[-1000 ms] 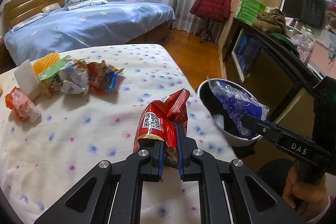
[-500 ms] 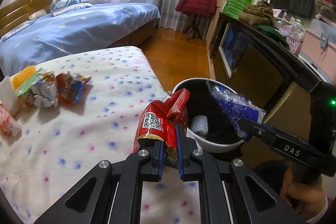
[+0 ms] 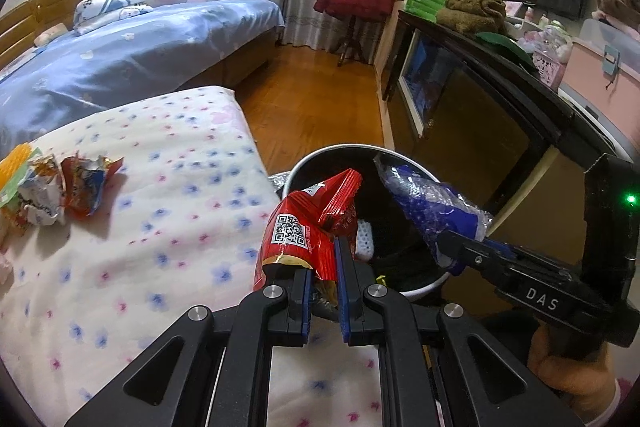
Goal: Collect trash
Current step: 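Open both tools over the bin to drop the chip bag and blue bag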
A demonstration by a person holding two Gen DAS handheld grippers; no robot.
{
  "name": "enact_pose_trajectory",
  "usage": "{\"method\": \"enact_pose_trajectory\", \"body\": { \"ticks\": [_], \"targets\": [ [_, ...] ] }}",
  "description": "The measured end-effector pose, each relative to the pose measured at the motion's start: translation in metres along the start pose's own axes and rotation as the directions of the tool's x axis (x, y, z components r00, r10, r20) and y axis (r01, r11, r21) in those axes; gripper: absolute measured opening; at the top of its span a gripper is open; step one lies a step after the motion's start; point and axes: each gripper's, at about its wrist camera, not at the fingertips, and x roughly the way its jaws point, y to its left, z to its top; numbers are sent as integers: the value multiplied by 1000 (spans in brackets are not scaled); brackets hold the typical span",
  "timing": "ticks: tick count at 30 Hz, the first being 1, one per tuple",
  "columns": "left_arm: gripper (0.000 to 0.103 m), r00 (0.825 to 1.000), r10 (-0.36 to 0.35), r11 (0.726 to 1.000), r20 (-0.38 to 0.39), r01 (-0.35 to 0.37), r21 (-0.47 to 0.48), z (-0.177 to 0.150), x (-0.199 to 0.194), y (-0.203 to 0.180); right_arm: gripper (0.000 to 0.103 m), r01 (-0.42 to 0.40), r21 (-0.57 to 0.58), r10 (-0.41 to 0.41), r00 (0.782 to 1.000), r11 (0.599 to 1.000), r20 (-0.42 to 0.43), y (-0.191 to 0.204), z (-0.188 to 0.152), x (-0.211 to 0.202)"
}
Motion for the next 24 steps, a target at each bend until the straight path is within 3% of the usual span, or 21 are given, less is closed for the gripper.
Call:
{"method": "enact_pose_trajectory", "body": {
  "ticks": [20, 24],
  "targets": [
    [9, 998, -17, 1000, -54, 17, 15, 17, 39, -15, 37, 44, -4, -44, 999, 999, -21, -15, 16, 15],
    [16, 998, -21, 1000, -66, 22, 8, 21, 45, -14, 40, 49, 3, -49, 998, 999, -27, -18, 21, 18]
  ]
}}
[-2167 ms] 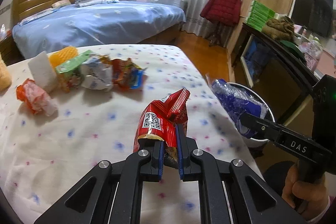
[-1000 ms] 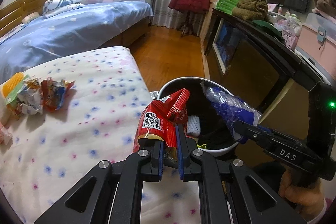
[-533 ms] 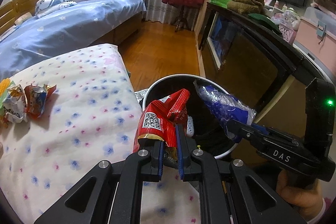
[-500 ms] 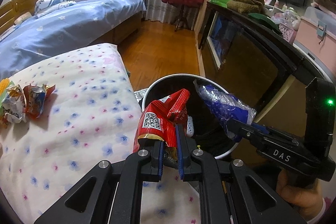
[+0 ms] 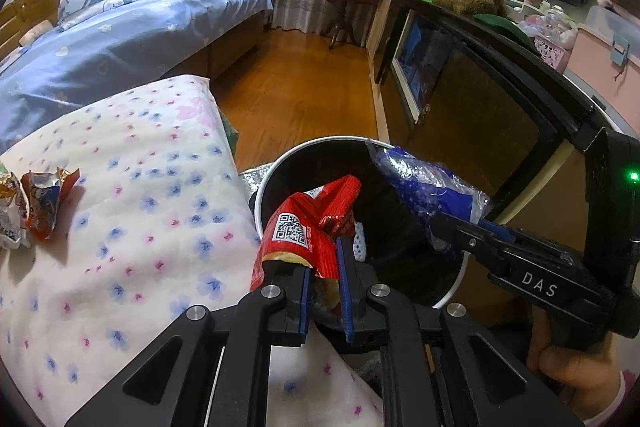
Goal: Collect trash
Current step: 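Open both tools over the bin to drop the chip bag and blue bag, then move both open tools back over the trash on the bed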
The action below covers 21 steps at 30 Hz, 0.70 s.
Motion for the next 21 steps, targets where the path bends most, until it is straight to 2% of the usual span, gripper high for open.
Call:
{"method": "enact_pose_trajectory", "body": {
  "ticks": [5, 11, 13, 15, 21],
  "targets": [
    [40, 1000, 3, 1000, 15, -3, -16, 1, -3, 2, 47, -6, 13, 6, 1000, 1000, -11, -3, 2, 2],
    [46, 1000, 12, 1000, 22, -12, -24, -8, -12, 5, 53, -14, 23, 14, 1000, 1000, -11, -4, 1, -1],
    [47, 1000, 17, 999, 19, -16, -37, -14, -15, 9, 58, -21, 21, 21, 1000, 1000, -10, -1, -1, -3],
    [48, 1000, 21, 999, 15, -20, -48, -20, -18, 14, 68, -26, 18, 26, 1000, 999, -3, 1, -2, -5],
    [51, 999, 53, 994, 2, -52, -97, -42, -35, 31, 69, -40, 11, 40, 999, 999, 9, 10, -3, -8]
  ]
}}
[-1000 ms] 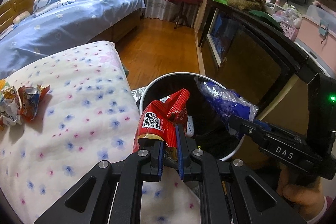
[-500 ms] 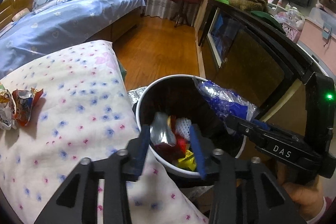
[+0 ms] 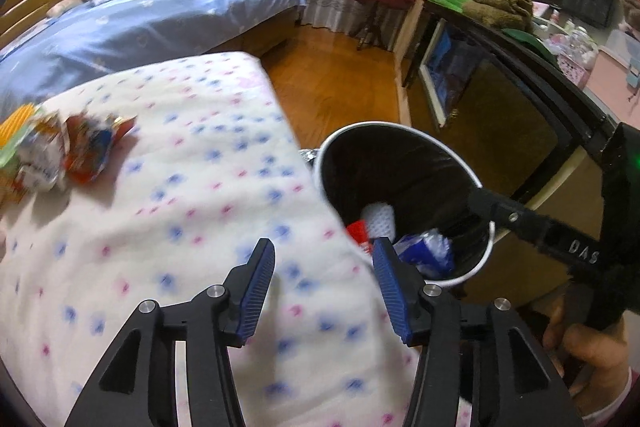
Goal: Collect trash
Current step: 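Move both open tools back over the trash on the bed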
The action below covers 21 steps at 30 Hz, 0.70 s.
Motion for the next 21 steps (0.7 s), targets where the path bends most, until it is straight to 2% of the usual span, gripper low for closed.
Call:
{"method": "enact_pose_trajectory", "body": {
  "ticks": [12, 19, 21],
  "targets": [
    [51, 994, 98, 991, 51, -93, -93, -28, -57, 44, 69, -86, -78, 84, 996, 993, -35, 58, -14, 12],
    [51, 979, 186, 973, 79, -172, -154, -39, -85, 74, 69, -138, -123, 130, 989, 983, -73, 94, -24, 25],
    [55, 972, 222, 962, 80, -204, -183, -43, -92, 84, 69, -151, -134, 141, 987, 979, -82, 103, -27, 28]
  ]
}}
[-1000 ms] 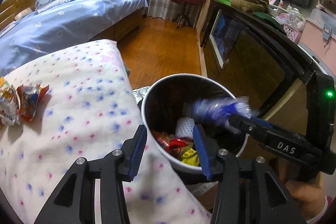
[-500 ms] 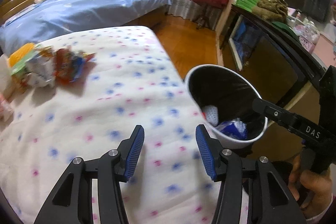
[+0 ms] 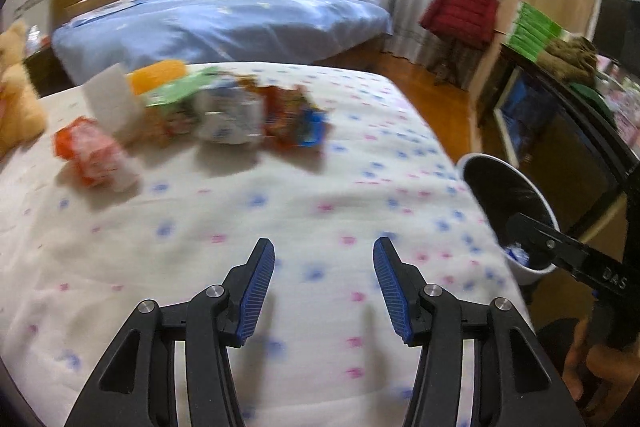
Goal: Collect trash
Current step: 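Move both open tools back over the trash on the bed, then grasp the orange-wrapped bread with the left tool while the right tool grasps the colourful snack wrapper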
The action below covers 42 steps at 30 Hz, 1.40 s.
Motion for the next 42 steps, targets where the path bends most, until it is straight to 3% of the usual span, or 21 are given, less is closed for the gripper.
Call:
{"method": "enact_pose_trajectory", "body": {
  "ticks": [5, 9, 14, 28, 38, 40, 42],
  "targets": [
    [60, 997, 74, 994, 33, -72, -81, -2, -12, 32, 69, -29, -32, 28, 999, 999, -16, 20, -2, 10],
    [69, 993, 105, 985, 59, -96, -147, -6, -22, 54, 70, -46, -55, 44, 999, 997, -32, 35, -3, 21],
    [69, 980, 195, 972, 30, -189, -137, -7, -25, 69, 70, -67, -79, 64, 997, 995, -48, 55, -3, 37],
    [72, 974, 225, 957, -15, -224, -183, 18, 0, 108, 69, -110, -145, 101, 992, 983, -70, 103, 23, 92],
    [72, 966, 257, 944, 8, -249, -217, 55, 30, 131, 69, -108, -116, 99, 992, 987, -79, 114, 53, 135],
    [72, 967, 256, 943, 2, -249, -219, 57, 38, 134, 67, -106, -111, 97, 992, 988, -82, 115, 57, 142],
    [70, 963, 271, 943, 1, -265, -201, 58, 47, 135, 54, -99, -101, 90, 992, 990, -92, 114, 59, 149]
  ]
}}
